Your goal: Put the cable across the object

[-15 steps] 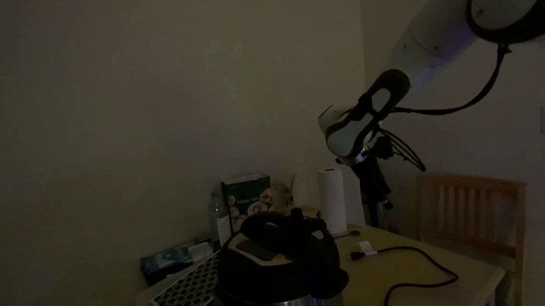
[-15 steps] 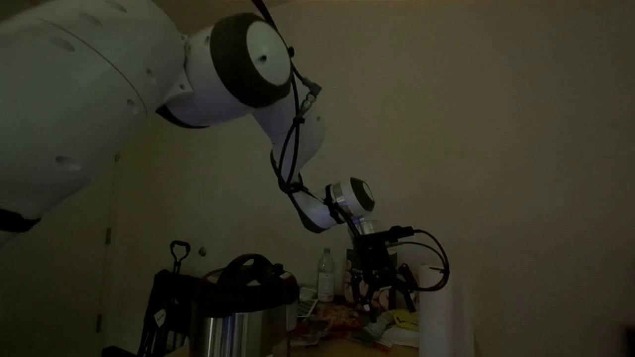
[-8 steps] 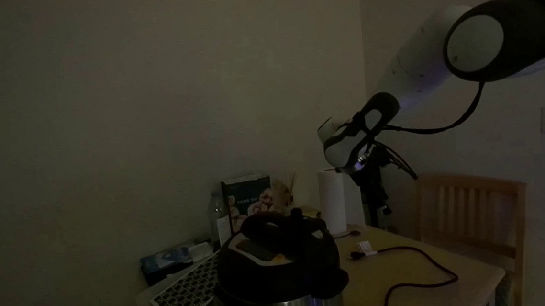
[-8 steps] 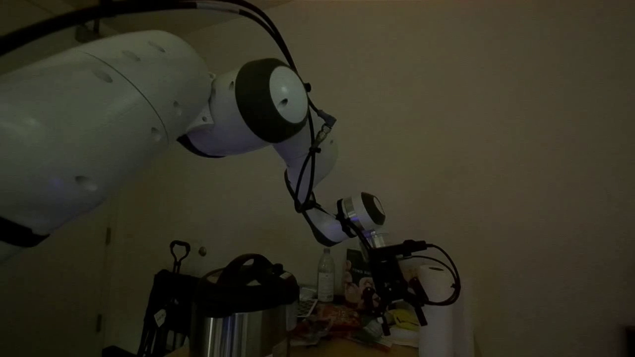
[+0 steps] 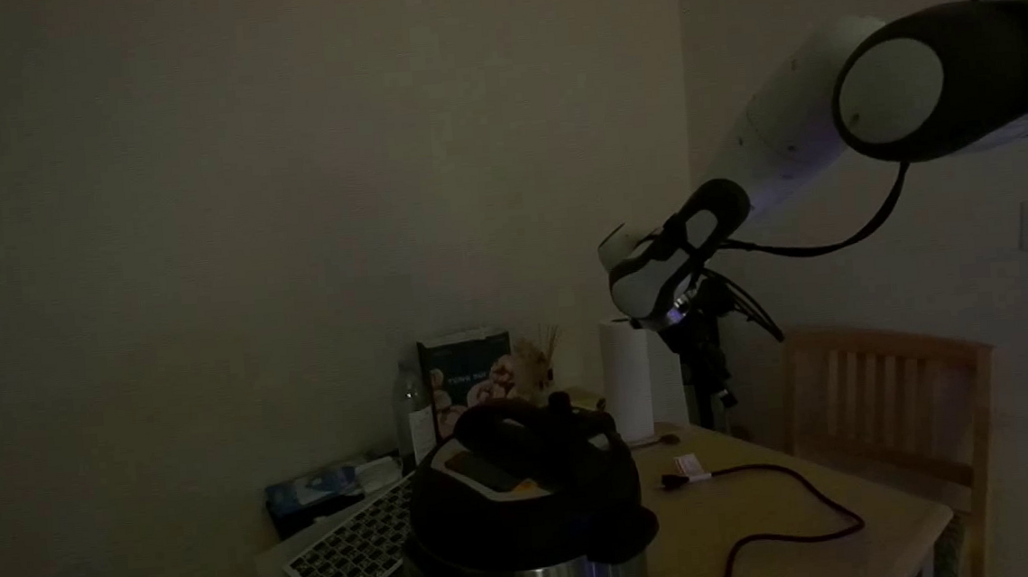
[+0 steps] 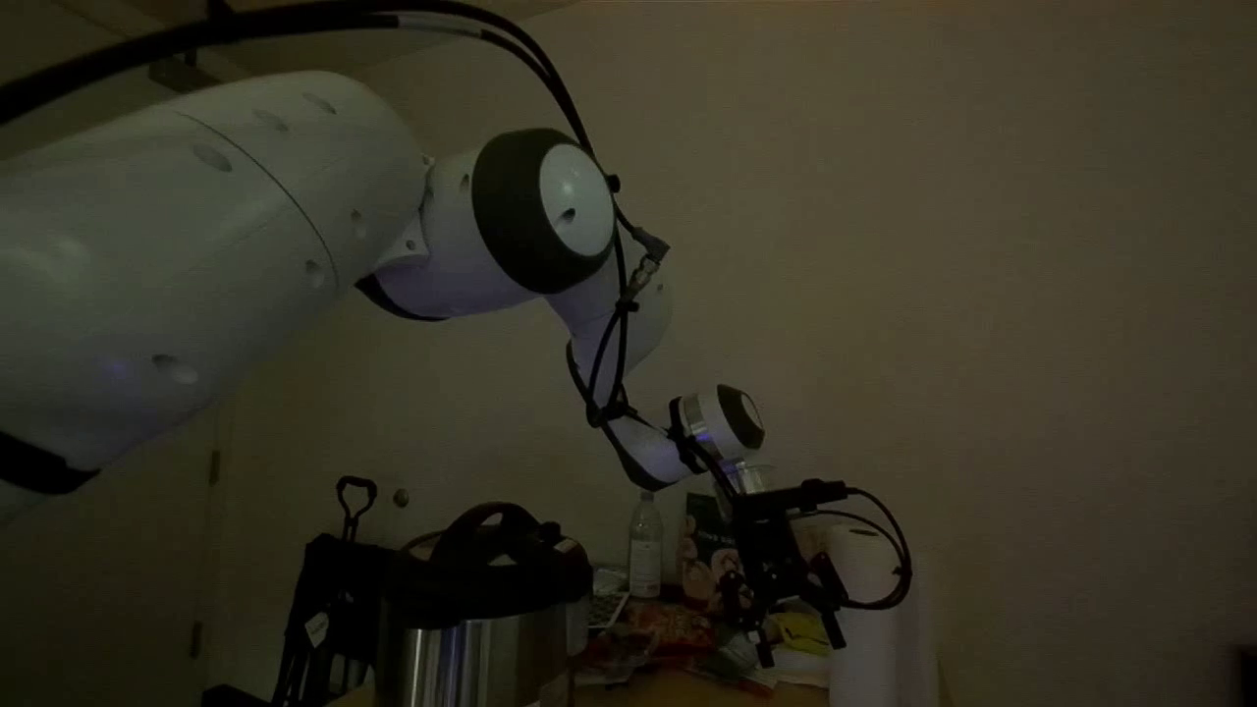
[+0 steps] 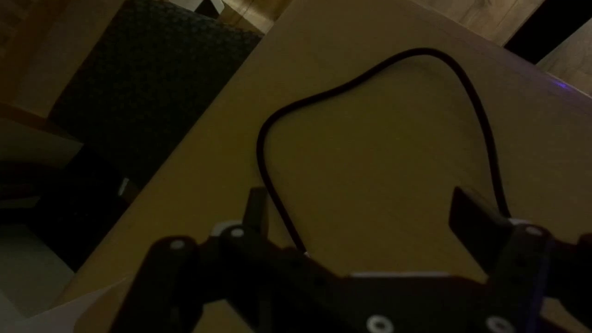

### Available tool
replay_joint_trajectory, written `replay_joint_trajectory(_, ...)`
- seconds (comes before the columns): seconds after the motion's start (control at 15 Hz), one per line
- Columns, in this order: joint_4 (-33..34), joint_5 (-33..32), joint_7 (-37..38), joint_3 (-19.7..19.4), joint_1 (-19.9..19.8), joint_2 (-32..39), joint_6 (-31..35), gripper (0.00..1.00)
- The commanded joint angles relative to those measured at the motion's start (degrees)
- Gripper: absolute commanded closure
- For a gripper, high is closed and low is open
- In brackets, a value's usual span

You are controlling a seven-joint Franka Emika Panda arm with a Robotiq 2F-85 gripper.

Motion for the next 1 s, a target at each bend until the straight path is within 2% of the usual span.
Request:
replay_joint_trajectory(0.0,5.8,0.8,-6.6,1.3,-2.3,4.2,-0.3,0.00)
replay_joint_trajectory(0.33,12.8,0.0,-10.9,0.3,-1.9,9.9,-3.1,0.00)
replay_joint_trajectory(0.47,15.5,0.4,-10.1,-0.5,-1.6,11.3,-7.2,0.00)
replay_joint_trajectory(0.53,11.9,0.2,-8.8,0.0,-1.4,9.5,-4.0,0.00)
replay_joint_trajectory(0.8,14.6,0.2,-8.8,-0.4,-1.4,11.1,-6.1,0.00)
replay_joint_trajectory(0.93,17.7,0.0,-12.0,0.2,-1.4,14.3,-7.3,0.00)
